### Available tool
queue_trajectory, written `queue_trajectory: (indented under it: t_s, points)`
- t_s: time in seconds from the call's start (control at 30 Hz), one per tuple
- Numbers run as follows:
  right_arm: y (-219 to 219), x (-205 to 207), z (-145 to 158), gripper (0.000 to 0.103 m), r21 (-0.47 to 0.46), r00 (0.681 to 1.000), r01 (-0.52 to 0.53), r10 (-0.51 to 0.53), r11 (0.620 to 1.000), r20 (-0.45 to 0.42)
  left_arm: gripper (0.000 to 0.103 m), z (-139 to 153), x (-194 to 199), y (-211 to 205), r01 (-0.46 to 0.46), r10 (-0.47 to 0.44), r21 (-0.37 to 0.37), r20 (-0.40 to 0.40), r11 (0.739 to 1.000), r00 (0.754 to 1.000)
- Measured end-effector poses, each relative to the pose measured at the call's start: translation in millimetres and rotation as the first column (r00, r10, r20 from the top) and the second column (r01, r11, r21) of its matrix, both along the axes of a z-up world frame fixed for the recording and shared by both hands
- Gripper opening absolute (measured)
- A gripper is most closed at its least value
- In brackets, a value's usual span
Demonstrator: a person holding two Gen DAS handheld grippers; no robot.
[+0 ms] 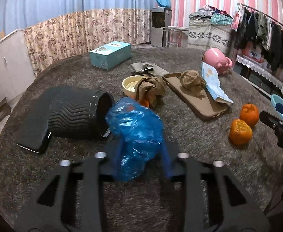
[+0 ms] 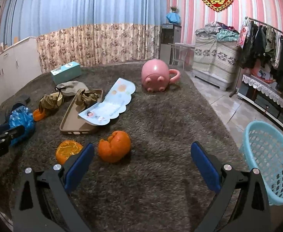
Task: Collect trash
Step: 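Grasp the blue plastic bag with the left gripper while the right gripper grasps an orange peel, then carry the blue bag and orange peel to the basket and release both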
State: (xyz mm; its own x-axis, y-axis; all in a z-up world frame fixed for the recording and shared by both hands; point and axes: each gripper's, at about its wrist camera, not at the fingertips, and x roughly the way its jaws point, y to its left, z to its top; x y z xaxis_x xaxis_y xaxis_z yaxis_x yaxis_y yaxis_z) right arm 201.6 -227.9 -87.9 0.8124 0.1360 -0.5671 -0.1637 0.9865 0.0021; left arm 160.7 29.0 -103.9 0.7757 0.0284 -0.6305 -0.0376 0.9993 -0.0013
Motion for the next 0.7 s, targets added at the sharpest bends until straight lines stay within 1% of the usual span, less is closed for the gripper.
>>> queue_trajectory:
  t_s: [0.07,0.2,0.23,0.27,0.3,0.37,0.4,0.47,0.57,0.7]
  points:
    - [3,5,-4,0.097,0.020,1.000,-0.015,0.016,1.000,-0.022,0.022,5,-2,-2,0.019,-0.019,-0.006,0.014,1.000,1.000]
    - [13,13,-10,0.095,0.008,0.998,-0.040,0.040,0.999,-0.043,0.020,24,-5,-5,0.042,-0.042,-0.008,0.071,0.999,0.997]
    - [15,15,-12,0.090,0.006,0.998,-0.047,0.048,0.999,-0.050,0.020,31,-6,-7,0.047,-0.046,-0.009,0.091,0.999,0.995]
    - [16,17,-14,0.083,0.007,0.996,-0.057,0.057,0.998,-0.061,0.020,35,-6,-7,0.048,-0.047,-0.011,0.104,0.999,0.993]
    - [18,19,-16,0.079,0.008,0.995,-0.065,0.066,0.998,-0.074,0.020,39,-6,-7,0.049,-0.047,-0.015,0.114,0.999,0.992]
    - [21,21,-19,0.062,0.018,0.992,-0.085,0.086,0.996,-0.092,0.020,45,-5,-6,0.049,-0.045,-0.025,0.132,0.999,0.990]
    - [22,22,-19,0.059,0.027,0.990,-0.099,0.101,0.995,-0.100,0.020,47,-3,-6,0.048,-0.044,-0.027,0.136,0.998,0.990]
    - [24,23,-20,0.044,0.035,0.987,-0.120,0.123,0.992,-0.106,0.020,50,0,-7,0.046,-0.041,-0.027,0.140,0.999,0.989]
    - [24,22,-17,0.037,0.036,0.985,-0.135,0.138,0.990,-0.101,0.020,51,2,-7,0.046,-0.041,-0.032,0.138,0.998,0.990]
    - [12,19,-6,0.034,0.065,0.991,-0.111,0.115,0.992,-0.070,0.020,58,9,-13,0.056,-0.050,-0.033,0.142,0.998,0.989]
